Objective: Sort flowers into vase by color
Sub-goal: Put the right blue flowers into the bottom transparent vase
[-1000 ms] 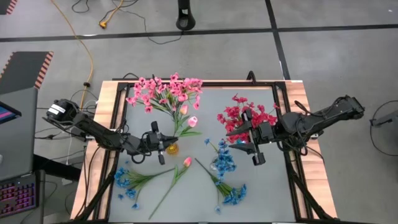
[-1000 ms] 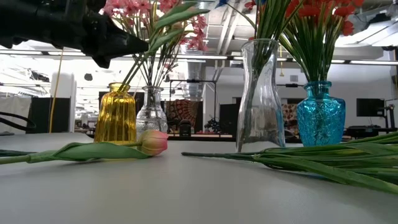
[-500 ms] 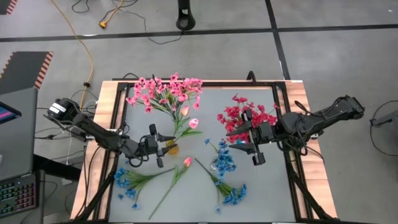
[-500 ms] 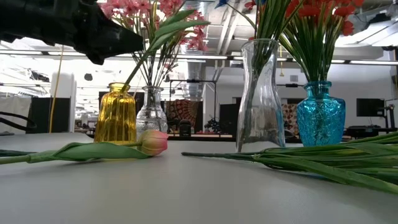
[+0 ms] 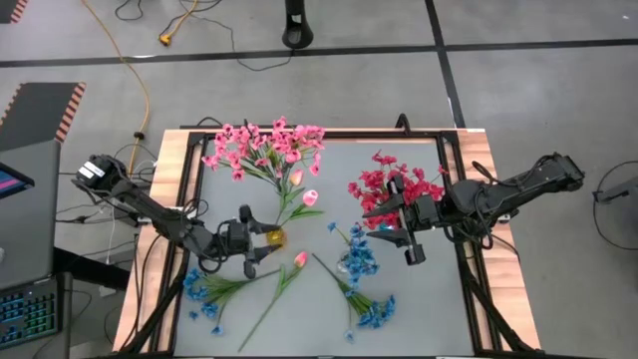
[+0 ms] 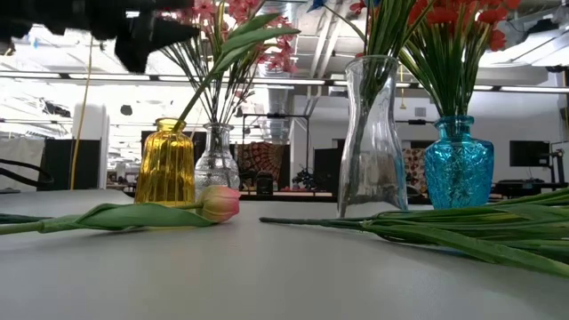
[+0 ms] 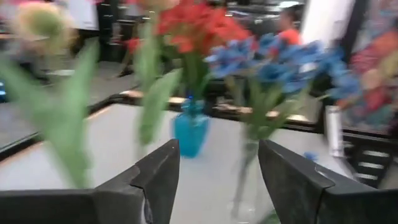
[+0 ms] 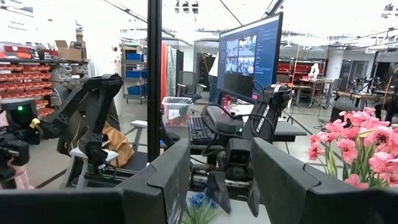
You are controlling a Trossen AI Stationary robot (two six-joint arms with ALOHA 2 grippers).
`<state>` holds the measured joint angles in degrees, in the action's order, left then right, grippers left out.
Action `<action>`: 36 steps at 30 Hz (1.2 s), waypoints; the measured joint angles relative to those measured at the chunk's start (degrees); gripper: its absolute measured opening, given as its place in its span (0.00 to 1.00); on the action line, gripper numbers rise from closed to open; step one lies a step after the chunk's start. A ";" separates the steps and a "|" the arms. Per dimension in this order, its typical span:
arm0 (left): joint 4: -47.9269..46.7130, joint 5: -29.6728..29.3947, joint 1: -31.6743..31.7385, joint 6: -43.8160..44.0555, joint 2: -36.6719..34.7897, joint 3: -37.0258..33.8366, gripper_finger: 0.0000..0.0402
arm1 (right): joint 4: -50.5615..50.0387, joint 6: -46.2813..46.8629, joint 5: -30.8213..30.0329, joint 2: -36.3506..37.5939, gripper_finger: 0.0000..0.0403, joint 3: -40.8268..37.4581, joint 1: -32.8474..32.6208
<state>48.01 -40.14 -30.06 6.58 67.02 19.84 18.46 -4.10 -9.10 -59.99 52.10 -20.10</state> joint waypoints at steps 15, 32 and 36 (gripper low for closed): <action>-34.82 12.74 -0.20 -9.25 15.27 30.52 0.54 | 0.03 1.12 0.00 0.08 0.49 0.00 -0.30; -41.11 20.81 -0.13 -12.08 43.93 54.47 0.54 | -0.50 1.12 0.05 0.15 0.49 0.00 -2.63; -41.58 20.90 0.54 -13.55 49.42 58.58 0.54 | -0.52 1.12 0.07 0.15 0.49 0.00 -4.34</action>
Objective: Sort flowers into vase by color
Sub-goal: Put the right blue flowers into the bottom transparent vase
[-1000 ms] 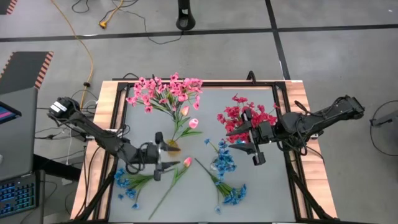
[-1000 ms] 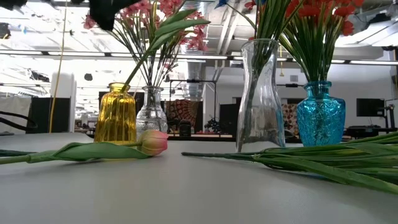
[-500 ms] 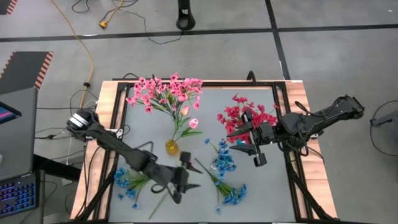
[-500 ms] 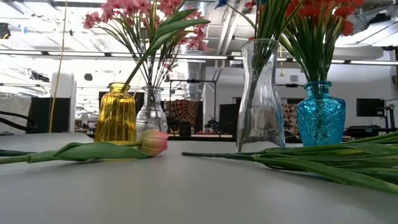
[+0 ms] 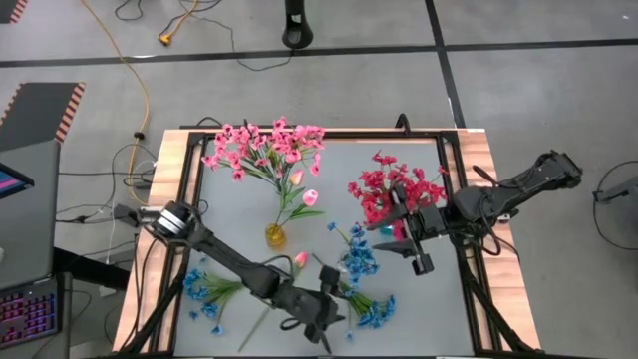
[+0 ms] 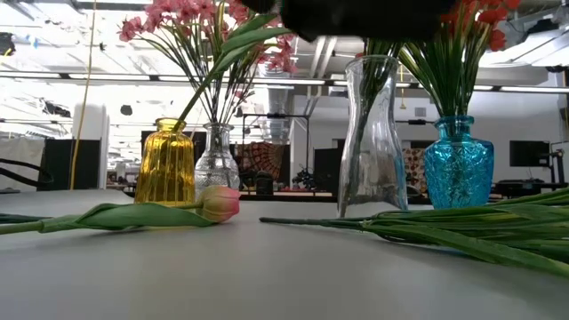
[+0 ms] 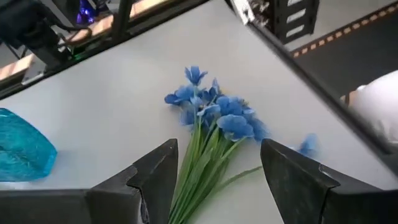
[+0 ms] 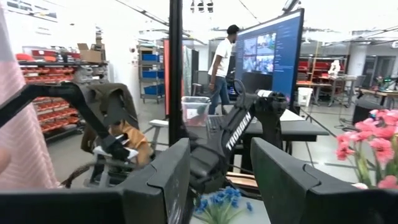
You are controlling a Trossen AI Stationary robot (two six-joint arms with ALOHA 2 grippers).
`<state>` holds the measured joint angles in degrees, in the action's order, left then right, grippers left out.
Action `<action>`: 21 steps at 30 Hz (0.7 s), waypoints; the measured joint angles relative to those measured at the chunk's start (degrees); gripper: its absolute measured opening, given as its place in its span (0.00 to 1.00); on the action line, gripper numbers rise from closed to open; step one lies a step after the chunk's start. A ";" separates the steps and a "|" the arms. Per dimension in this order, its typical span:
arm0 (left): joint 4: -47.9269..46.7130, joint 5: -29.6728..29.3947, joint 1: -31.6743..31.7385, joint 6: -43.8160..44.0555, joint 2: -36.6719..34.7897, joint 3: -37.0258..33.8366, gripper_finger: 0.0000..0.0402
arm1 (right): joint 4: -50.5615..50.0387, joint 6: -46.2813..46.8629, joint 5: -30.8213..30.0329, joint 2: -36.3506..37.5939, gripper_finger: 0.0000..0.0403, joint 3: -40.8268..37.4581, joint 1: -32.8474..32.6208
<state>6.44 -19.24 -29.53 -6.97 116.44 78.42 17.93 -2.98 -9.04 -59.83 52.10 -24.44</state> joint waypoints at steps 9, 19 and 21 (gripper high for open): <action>-7.21 0.74 2.75 0.94 7.17 6.70 0.54 | -1.85 0.00 0.09 0.02 0.49 0.02 -3.61; -9.41 3.68 5.51 3.56 9.63 7.03 0.54 | -4.43 -0.02 0.09 -0.08 0.49 0.02 -4.44; -10.19 4.42 5.86 3.85 10.38 6.96 0.54 | -4.48 0.00 0.08 -0.13 0.49 0.02 -4.44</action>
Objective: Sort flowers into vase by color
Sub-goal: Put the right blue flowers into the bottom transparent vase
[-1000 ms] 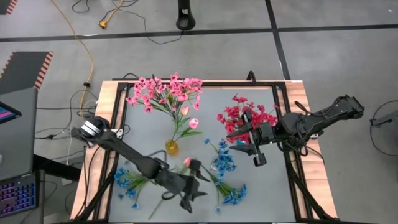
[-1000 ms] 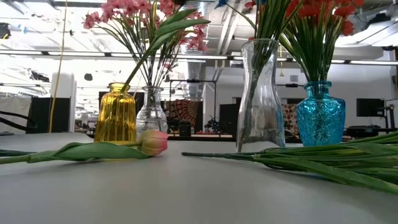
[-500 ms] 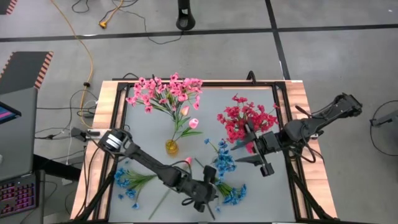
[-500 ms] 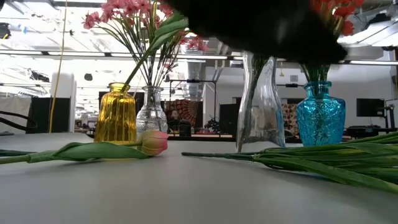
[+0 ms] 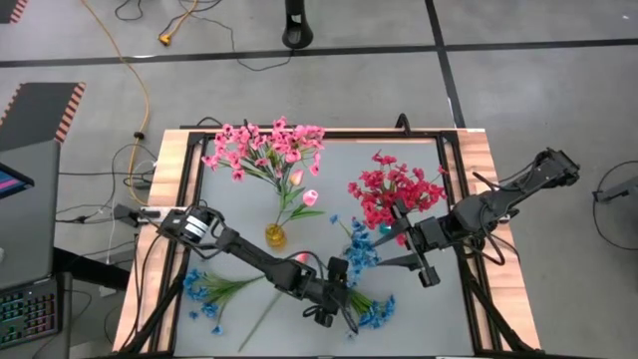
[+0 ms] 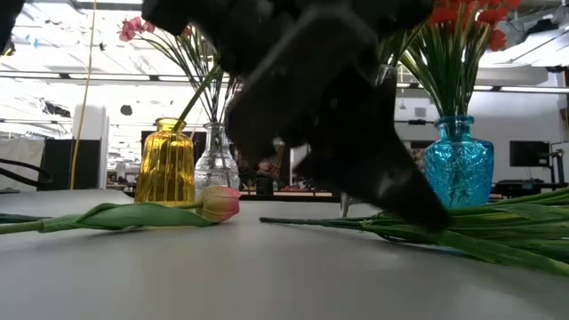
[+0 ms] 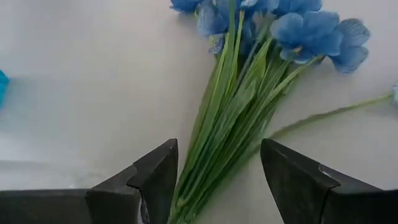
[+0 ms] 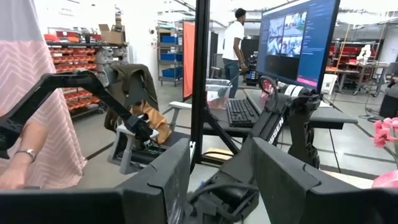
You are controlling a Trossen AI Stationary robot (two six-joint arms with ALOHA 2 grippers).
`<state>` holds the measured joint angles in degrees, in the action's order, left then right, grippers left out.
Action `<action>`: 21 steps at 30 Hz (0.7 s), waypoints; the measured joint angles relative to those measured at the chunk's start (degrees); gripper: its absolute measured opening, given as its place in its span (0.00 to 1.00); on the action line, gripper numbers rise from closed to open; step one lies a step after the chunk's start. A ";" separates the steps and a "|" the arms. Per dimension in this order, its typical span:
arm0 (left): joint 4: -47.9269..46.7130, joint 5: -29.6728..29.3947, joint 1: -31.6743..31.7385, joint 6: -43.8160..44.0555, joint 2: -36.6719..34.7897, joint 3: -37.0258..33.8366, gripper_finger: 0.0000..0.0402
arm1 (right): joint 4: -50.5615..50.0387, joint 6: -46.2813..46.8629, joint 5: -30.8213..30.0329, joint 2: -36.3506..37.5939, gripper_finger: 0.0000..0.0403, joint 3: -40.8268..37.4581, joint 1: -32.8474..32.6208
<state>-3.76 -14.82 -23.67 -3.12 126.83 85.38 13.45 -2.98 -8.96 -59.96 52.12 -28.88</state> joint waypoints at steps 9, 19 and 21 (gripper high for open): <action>-1.86 4.90 1.67 1.78 0.79 0.00 0.54 | -2.08 -0.03 -0.02 -0.04 0.49 0.00 0.12; -2.85 9.68 2.39 5.87 0.79 0.02 0.37 | -2.89 -0.02 -0.06 -0.04 0.49 0.00 0.13; -2.89 9.67 2.30 5.89 0.79 0.02 0.30 | -2.87 -0.02 -0.06 -0.04 0.49 0.00 0.13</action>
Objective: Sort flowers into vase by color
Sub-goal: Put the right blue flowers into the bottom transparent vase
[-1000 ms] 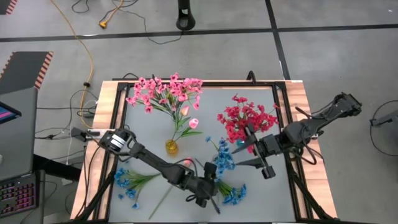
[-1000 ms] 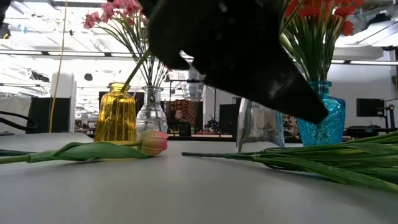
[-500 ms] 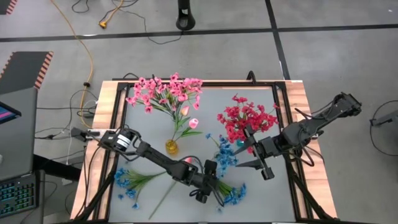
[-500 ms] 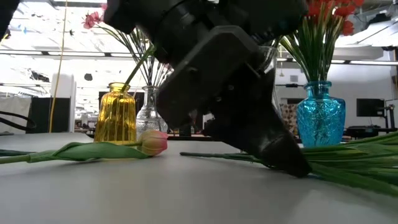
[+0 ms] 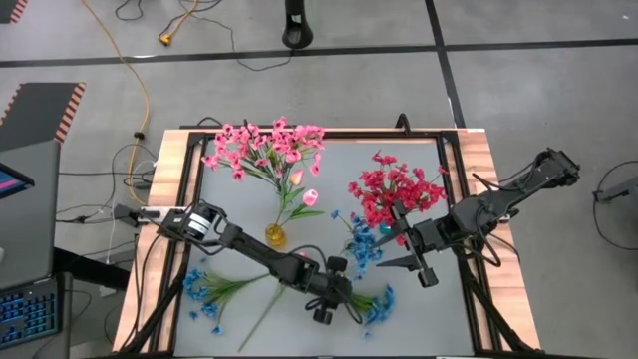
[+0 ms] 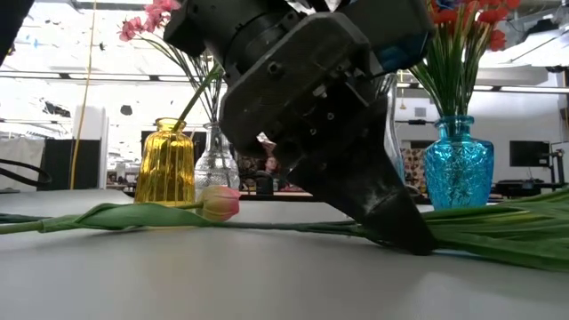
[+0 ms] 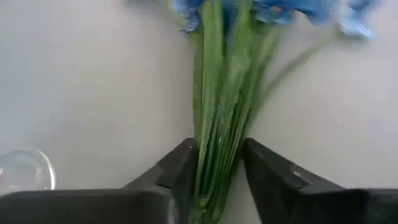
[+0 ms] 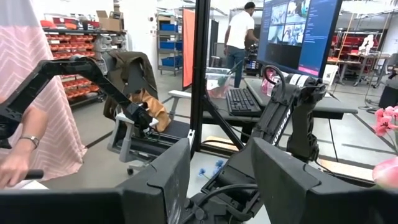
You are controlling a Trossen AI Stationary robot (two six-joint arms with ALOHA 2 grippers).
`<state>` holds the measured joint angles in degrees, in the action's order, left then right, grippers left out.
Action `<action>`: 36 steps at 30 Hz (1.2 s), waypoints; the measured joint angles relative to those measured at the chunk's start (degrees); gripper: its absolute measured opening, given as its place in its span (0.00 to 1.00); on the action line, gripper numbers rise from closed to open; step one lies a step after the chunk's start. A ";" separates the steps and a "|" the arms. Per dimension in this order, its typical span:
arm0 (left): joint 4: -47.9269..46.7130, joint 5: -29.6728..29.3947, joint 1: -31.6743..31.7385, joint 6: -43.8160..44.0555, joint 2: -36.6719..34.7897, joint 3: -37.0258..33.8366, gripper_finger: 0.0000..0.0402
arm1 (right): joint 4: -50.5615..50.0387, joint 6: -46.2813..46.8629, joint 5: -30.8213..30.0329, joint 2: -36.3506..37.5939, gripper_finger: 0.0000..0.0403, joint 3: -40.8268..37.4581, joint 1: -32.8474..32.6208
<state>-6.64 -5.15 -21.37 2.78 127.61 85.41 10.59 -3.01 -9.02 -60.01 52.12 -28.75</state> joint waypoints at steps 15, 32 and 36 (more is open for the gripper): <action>-0.33 0.38 -1.38 1.08 -6.25 -0.13 0.01 | 2.14 -0.30 -0.02 0.10 0.49 0.00 0.00; -0.33 -8.53 -6.84 -6.12 -24.23 -0.13 0.00 | -4.16 -7.67 -0.09 0.17 0.49 7.95 -1.76; -0.14 -13.81 -8.66 -8.18 -28.08 -0.13 0.00 | -4.64 -9.53 -0.09 0.17 0.49 8.15 -2.40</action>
<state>-6.78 -18.96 -30.03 -5.40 99.53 85.27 5.95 -12.53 -9.10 -59.83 60.27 -31.16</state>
